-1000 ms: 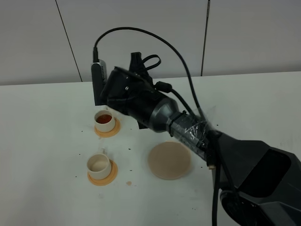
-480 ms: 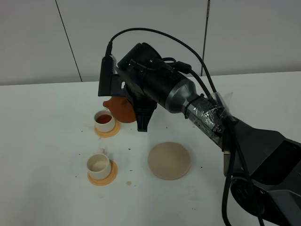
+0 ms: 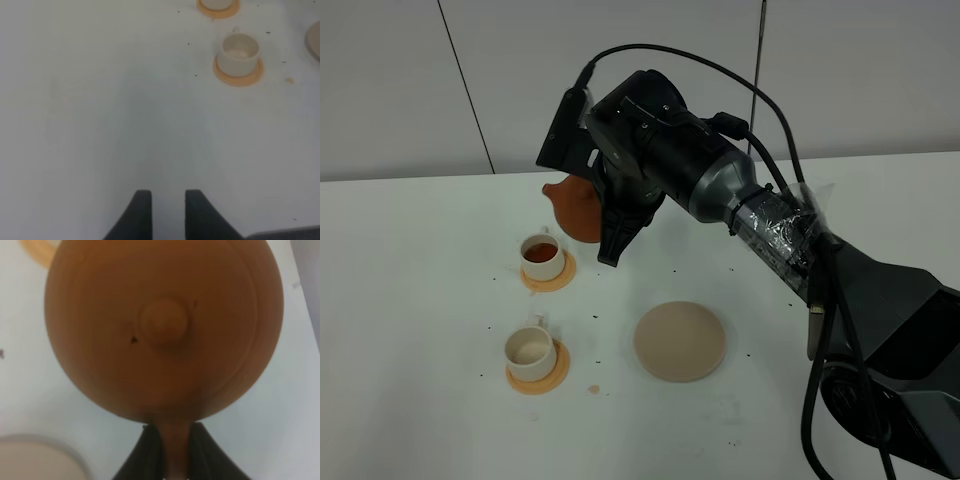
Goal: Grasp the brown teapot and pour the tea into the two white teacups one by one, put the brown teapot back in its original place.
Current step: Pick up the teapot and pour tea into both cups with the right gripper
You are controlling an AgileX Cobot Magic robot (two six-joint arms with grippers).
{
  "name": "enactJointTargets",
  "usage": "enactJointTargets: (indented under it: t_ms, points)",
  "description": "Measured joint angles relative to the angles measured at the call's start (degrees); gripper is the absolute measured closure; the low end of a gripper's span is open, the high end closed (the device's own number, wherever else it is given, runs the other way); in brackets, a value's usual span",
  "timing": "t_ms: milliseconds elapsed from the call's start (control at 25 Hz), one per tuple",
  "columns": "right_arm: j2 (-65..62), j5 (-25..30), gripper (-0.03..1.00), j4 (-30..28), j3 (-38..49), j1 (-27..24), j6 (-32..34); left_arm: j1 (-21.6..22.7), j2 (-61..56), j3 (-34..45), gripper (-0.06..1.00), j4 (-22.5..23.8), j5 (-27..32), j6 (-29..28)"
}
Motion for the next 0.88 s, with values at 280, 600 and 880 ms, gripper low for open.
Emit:
enactJointTargets:
  t_ms: [280,600,880]
  points:
    - [-3.8,0.2,0.87,0.2,0.2,-0.3,2.5,0.0,0.0,0.0,0.71,0.0,0.0,0.0]
    - [-11.1,0.1,0.87,2.8,11.5,-0.9,1.1,0.0,0.0,0.0,0.71,0.0,0.0,0.0]
    - [-15.9,0.1,0.87,8.3,20.8,-1.4,-5.5,0.0,0.0,0.0,0.71,0.0,0.0,0.0]
